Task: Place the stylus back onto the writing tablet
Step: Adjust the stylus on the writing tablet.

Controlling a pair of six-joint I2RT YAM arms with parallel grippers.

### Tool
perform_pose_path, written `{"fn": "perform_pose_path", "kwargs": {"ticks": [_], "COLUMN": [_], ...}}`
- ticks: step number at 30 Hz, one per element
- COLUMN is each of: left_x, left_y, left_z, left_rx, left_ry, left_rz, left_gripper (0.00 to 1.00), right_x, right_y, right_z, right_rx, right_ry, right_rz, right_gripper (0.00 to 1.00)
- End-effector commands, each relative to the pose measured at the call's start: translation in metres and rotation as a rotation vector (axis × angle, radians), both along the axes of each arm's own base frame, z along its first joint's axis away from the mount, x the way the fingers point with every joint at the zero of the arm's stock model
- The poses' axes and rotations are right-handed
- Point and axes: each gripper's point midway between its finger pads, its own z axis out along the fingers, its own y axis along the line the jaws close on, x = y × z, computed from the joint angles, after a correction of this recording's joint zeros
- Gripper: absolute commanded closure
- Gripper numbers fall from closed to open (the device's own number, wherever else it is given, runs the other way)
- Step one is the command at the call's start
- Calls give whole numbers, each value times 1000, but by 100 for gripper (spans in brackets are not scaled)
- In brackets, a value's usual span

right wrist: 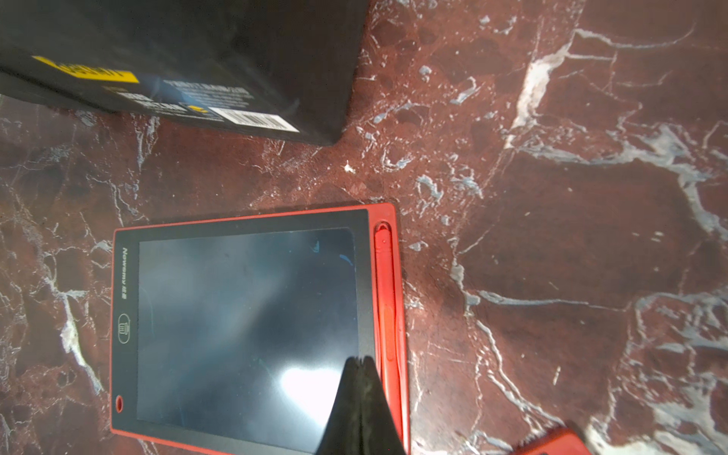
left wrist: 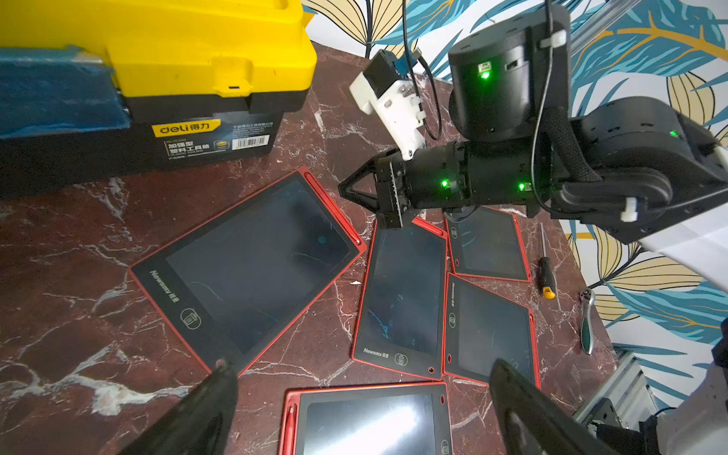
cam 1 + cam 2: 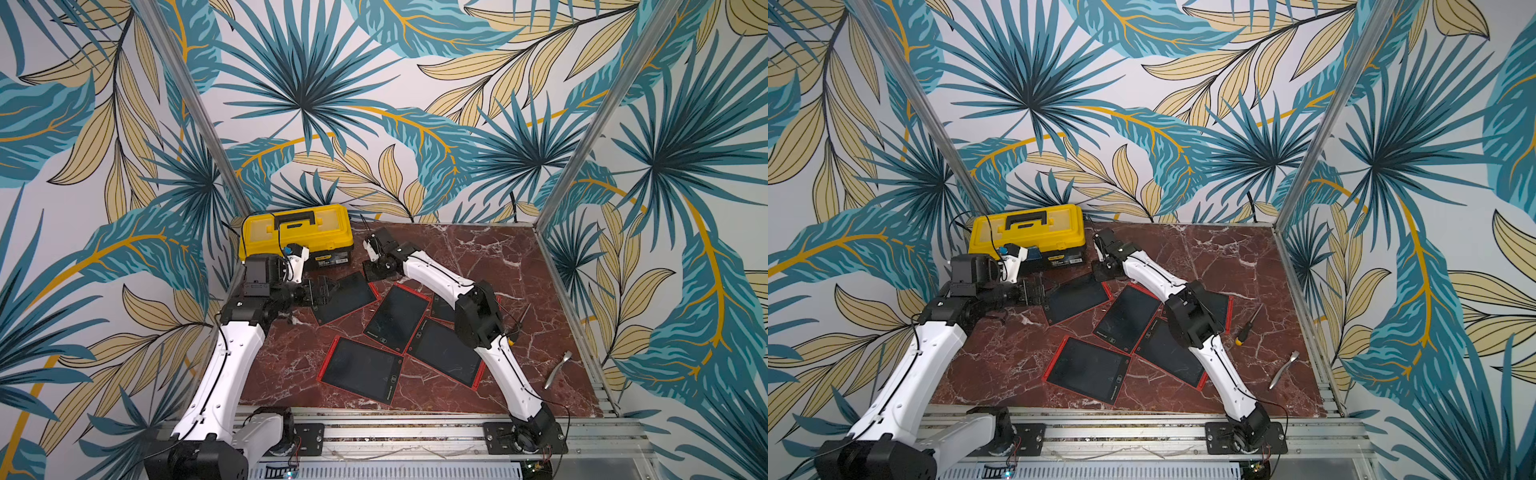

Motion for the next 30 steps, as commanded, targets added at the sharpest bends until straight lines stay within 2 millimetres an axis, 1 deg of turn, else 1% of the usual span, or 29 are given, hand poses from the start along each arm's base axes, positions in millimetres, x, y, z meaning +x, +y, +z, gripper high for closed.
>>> {"fn": "perform_pose_path", "kwargs": {"ticks": [1,12,22,27,30], "left_x": [-6,-8,-8,-8,-8], "left_y": [-1,-4,-4,-4,-4], "left_z": [-6,-5,-4,-5,-5], "left_rx": [-5,-15,-16,-16,-17], "left_ry": [13,9,9,11,11], "left_rz": [-15,-32,-31,-31,-32], "left_gripper": [0,0,0,0,0], "right_x": [-3,-5,-6,-6,-4], "right_y": [-2,1,-4,-8,-7], "right_z": [-31,-49,-63,-65,-60], "right_rx": [-30,-40,-76,-97,-86], "right_ry": [50,82,100,99,89], "right_rz": [-5,7,-3,-9,-7], "right_gripper": [100,100,100,100,100]}}
